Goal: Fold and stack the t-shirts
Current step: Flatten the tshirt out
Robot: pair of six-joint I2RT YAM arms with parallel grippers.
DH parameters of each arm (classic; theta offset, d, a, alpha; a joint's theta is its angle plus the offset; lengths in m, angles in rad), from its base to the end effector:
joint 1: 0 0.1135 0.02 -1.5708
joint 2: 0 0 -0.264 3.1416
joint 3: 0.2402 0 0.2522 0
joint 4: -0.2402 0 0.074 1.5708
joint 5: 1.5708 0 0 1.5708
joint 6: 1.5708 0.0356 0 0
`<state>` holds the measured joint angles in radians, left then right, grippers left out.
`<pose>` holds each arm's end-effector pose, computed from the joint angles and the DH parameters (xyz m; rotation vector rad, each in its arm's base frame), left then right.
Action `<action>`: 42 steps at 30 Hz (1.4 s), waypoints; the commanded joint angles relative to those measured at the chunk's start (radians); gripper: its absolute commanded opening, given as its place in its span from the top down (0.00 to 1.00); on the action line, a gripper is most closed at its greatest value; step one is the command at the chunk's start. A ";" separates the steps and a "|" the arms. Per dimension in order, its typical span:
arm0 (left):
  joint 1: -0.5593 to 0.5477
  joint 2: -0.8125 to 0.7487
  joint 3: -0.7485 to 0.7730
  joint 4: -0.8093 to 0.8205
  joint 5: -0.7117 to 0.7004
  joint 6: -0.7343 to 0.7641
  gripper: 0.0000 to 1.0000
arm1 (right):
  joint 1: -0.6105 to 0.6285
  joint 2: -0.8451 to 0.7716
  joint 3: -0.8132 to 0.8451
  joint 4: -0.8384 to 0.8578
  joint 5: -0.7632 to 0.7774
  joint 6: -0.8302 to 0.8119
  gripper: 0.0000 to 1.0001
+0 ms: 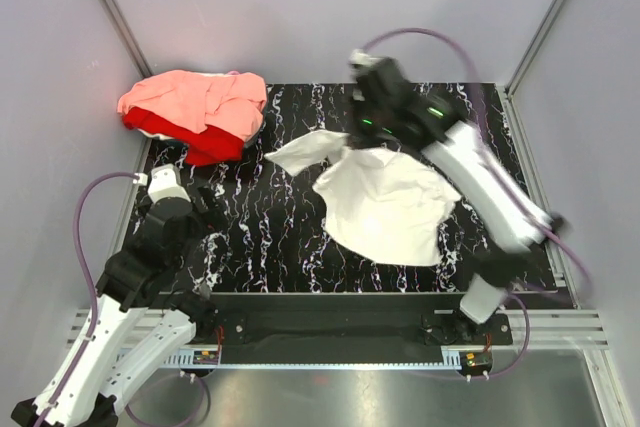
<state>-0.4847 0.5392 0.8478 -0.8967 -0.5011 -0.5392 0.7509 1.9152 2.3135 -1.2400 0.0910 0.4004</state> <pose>0.0931 -0.0297 0.3222 -0.3382 2.0523 -0.0804 0.2834 0.2600 0.4307 -0.3854 2.4207 0.4155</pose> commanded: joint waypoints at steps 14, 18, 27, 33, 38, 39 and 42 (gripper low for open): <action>0.005 -0.031 -0.004 0.044 0.004 0.015 0.01 | -0.145 -1.043 -1.062 0.067 0.659 0.580 0.00; 0.005 -0.030 -0.006 0.044 0.001 0.013 0.02 | -0.145 -0.976 -1.092 0.013 0.566 0.629 0.00; 0.001 0.264 -0.050 0.157 0.229 -0.059 0.03 | -0.145 -0.986 -1.378 0.283 0.228 0.601 0.00; 0.006 0.470 -0.155 0.465 0.384 -0.120 0.01 | -0.145 -0.972 -1.330 0.277 0.190 0.502 0.00; 0.047 0.662 -0.151 0.585 0.472 -0.139 0.01 | -0.147 -1.024 -1.355 0.284 0.191 0.491 0.00; 0.057 0.697 -0.164 0.638 0.495 -0.151 0.01 | -0.147 -1.038 -1.367 0.292 0.187 0.489 0.00; 0.067 0.773 -0.150 0.671 0.495 -0.157 0.05 | -0.147 -1.038 -1.378 0.310 0.161 0.483 0.00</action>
<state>-0.4320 1.2636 0.6830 -0.3717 -0.0669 -0.6685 0.6075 0.8875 0.9413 -0.9722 0.2768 0.9051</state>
